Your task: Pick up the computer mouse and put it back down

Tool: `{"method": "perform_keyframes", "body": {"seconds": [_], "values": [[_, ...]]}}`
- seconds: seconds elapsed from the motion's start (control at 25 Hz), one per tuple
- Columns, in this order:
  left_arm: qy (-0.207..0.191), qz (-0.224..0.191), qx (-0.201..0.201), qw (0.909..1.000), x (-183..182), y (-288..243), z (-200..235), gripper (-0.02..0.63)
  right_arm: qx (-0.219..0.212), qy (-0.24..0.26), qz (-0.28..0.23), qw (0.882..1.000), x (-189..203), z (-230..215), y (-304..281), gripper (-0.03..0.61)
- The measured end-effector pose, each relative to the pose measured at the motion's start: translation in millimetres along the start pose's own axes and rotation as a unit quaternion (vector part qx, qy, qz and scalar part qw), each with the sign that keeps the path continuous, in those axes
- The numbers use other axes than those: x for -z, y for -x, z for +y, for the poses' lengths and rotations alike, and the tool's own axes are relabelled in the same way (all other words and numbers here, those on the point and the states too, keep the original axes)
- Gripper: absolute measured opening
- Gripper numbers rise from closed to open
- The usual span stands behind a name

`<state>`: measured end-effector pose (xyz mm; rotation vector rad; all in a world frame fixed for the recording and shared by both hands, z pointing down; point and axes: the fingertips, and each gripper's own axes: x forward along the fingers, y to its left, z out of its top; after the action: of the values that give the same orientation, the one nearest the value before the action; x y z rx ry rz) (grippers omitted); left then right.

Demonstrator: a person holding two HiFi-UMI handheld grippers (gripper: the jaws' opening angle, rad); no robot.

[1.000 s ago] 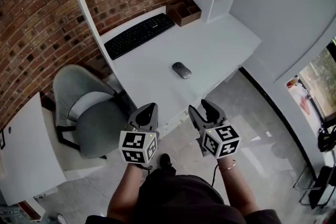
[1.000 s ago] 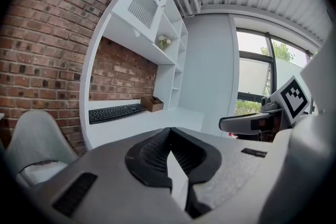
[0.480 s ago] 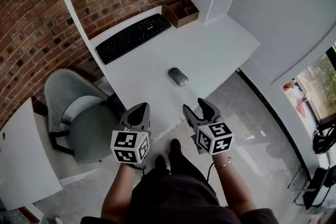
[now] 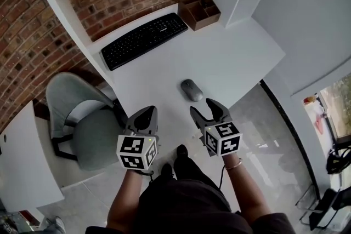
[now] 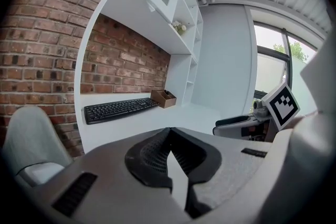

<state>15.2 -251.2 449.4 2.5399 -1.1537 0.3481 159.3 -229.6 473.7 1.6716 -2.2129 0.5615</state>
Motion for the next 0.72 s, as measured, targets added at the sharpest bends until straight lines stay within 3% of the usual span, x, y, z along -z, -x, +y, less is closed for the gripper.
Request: {"method": "perform_keyframes", "body": {"seconds": [0.28, 0.72], "values": [[0.009, 0.014, -0.007, 0.9998, -2.1, -36.2, 6.6, 0.009, -0.012, 0.038, 0.05, 0.998, 7.6, -19.9, -43.8, 0.249], [0.029, 0.023, -0.027, 0.9989, 1.6, -62.9, 20.9, 0.009, -0.028, 0.054, 0.095, 0.994, 18.5, -37.7, -88.6, 0.267]]}}
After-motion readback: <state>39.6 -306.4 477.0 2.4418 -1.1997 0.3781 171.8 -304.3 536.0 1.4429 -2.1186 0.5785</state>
